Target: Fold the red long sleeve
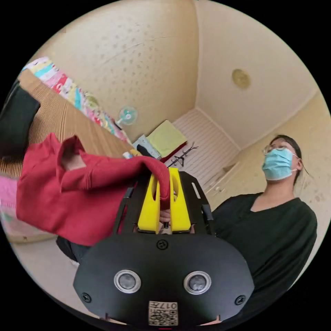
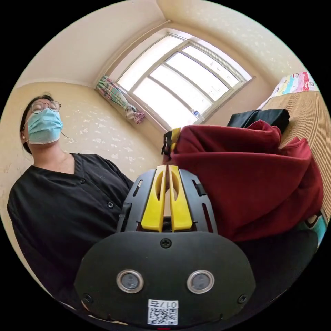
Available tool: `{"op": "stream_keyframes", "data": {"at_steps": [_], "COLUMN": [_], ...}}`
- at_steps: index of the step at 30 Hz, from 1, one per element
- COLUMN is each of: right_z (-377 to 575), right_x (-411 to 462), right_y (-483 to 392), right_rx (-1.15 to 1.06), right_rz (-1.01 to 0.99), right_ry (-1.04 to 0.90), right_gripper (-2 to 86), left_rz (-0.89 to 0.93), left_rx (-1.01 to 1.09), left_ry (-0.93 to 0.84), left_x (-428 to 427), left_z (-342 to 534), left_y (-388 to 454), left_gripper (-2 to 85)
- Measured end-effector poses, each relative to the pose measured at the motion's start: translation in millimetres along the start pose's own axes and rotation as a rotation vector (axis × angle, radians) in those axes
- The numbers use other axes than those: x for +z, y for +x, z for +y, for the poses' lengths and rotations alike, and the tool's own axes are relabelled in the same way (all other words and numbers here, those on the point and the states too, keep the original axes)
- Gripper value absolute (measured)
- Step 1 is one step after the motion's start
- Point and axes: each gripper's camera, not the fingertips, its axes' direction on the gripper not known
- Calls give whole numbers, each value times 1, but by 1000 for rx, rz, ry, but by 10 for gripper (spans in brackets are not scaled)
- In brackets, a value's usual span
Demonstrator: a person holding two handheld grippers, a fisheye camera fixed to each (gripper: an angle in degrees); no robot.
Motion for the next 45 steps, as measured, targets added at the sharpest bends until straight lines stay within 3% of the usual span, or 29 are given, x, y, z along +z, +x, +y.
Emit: {"op": "stream_keyframes", "data": {"at_steps": [3, 7, 9, 13, 15, 18, 22, 26, 29, 32, 35, 38, 40, 42, 45], "right_z": [6, 20, 26, 33, 32, 28, 25, 27, 26, 36, 44, 33, 25, 25, 22], "right_x": [-40, -79, -90, -107, -105, -93, -66, -44, -29, -43, -58, -30, 26, 64, 71], "right_y": [-28, -55, -59, -53, -46, -33, -23, -20, -22, -22, -5, 0, -11, -17, -16], "right_rx": [-51, -71, -64, -62, -58, -47, -66, -82, -164, -243, -157, -53, 12, 24, 31], "right_rz": [89, 225, 272, 262, 247, 234, 198, 213, 20, -159, -224, -345, -261, -131, -63], "right_ry": [60, 86, 111, 180, 185, 168, 123, 100, 53, 153, 233, 80, -193, -329, -277], "right_gripper": [11, 10, 12, 24, 34, 66, 137, 154, 108, 84, 125, 138, 135, 112, 46], "left_rz": [147, 360, 608, 1039, 1273, 1477, 1436, 1394, 1309, 1227, 1208, 1193, 1175, 1136, 1074], "left_rx": [312, 698, 873, 932, 884, 754, 638, 604, 616, 637, 623, 602, 582, 526, 440], "left_ry": [128, 101, 64, 103, 150, 201, 164, 82, 59, 65, 90, 95, 102, 112, 118], "left_x": [-72, -115, -116, -95, -71, -34, -2, 18, 16, 5, 4, 12, 19, 30, 39], "left_z": [-37, -77, -97, -113, -112, -103, -91, -79, -72, -63, -54, -48, -44, -39, -36], "left_y": [53, 131, 167, 180, 175, 167, 174, 196, 207, 210, 205, 195, 187, 170, 145], "left_gripper": [38, 37, 37, 38, 38, 37, 37, 38, 38, 38, 38, 38, 38, 38, 39]}}
